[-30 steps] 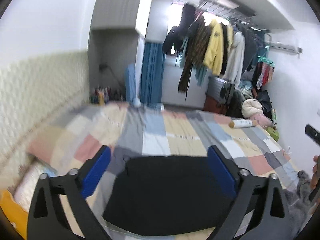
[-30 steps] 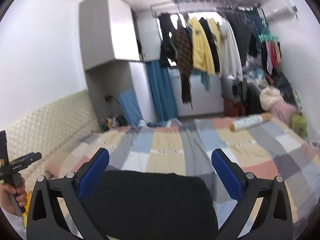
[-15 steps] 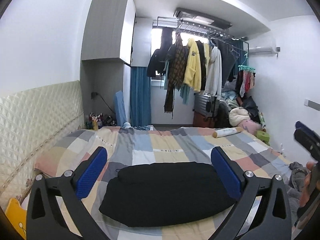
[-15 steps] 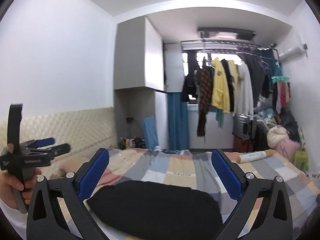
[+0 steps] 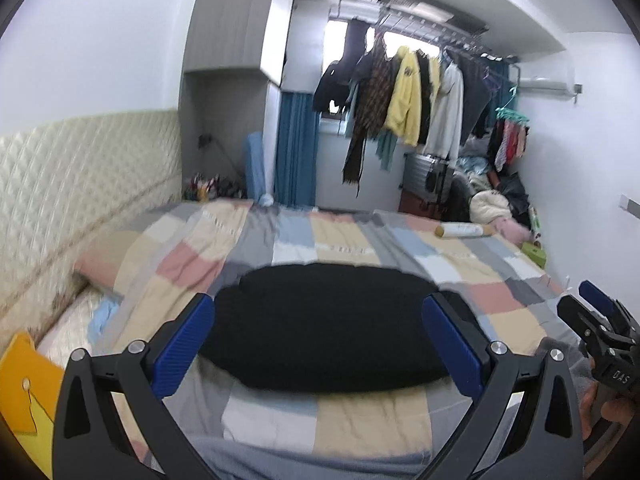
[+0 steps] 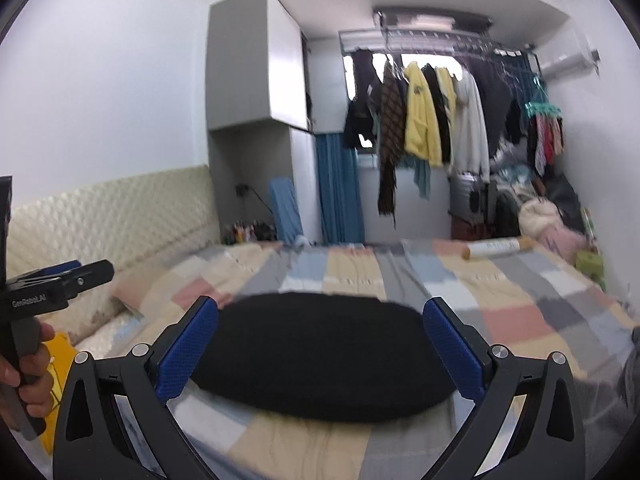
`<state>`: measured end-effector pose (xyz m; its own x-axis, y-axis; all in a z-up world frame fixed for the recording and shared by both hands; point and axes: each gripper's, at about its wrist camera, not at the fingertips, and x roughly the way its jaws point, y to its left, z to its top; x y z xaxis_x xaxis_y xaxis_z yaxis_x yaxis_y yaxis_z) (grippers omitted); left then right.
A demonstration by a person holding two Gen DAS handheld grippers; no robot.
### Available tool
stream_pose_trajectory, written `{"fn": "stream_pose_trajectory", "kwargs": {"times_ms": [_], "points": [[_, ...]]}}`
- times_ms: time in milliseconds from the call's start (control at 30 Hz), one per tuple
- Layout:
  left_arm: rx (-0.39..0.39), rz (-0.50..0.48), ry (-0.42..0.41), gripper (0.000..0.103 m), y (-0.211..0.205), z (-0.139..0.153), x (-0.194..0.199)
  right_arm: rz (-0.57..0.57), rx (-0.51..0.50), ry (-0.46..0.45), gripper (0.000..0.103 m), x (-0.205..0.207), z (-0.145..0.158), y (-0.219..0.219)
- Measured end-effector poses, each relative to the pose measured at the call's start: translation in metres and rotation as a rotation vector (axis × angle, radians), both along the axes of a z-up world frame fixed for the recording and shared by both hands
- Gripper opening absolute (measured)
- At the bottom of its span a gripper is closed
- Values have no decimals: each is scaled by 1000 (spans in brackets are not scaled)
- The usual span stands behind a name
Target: Fold large clothes
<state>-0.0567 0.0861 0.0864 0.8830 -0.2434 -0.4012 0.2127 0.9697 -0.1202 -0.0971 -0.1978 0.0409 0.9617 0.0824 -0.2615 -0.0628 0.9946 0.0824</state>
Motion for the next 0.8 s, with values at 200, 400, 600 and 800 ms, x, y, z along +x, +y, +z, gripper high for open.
{"fn": "stream_pose_trajectory", "kwargs": {"times_ms": [200, 400, 600, 800], "points": [[15, 34, 75, 103, -1, -32, 6, -2, 28, 94, 103, 5, -35, -3], [38, 38, 131, 103, -8, -56, 8, -21, 42, 146, 103, 4, -59, -3], [46, 24, 183, 103, -15, -73, 10, -33, 23, 173, 103, 8, -70, -2], [66, 31, 203, 103, -18, -81, 9, -41, 29, 196, 103, 14, -77, -9]]}}
